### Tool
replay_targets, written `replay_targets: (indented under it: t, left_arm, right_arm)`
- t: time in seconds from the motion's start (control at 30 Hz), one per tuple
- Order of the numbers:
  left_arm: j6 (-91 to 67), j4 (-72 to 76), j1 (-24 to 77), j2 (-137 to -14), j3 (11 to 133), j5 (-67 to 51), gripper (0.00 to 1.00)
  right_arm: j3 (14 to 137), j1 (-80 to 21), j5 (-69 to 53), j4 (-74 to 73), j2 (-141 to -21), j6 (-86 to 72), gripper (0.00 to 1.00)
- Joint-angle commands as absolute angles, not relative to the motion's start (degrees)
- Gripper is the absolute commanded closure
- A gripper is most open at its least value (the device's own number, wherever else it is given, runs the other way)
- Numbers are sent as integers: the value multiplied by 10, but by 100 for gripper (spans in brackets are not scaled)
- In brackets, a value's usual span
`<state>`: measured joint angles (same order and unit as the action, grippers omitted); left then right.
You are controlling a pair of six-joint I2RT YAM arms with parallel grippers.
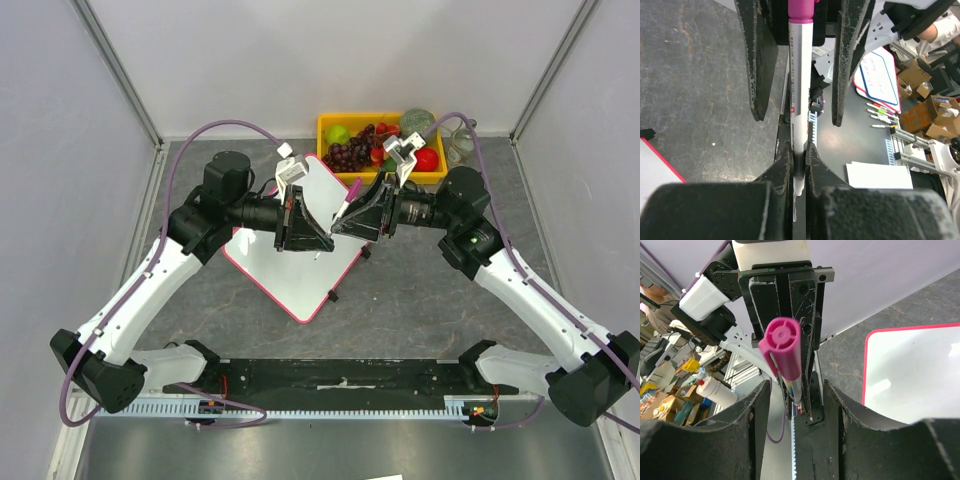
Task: Write a sentence on the whiteboard
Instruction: Pass from the left arm to the right
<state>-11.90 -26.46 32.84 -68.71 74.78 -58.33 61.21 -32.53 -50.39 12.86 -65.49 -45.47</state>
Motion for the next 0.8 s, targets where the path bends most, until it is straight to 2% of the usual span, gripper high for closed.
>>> replay_targets:
  t: [0.0, 0.27, 0.6, 0.77]
  left_arm:
    - [-80, -280, 328, -681, 747, -635, 98]
    - [-40, -331, 329, -686, 752, -649, 98]
    - [-29, -346, 330, -695, 753, -668, 98]
    - [-19, -363, 332, -700, 754, -660, 98]
  right_arm:
    - [631, -328, -539, 157, -657, -453, 48]
    - [634, -329, -590, 143, -669, -447, 48]
    - [634, -331, -579, 96, -679, -420, 48]
    - [635, -338, -570, 77, -683, -405, 55]
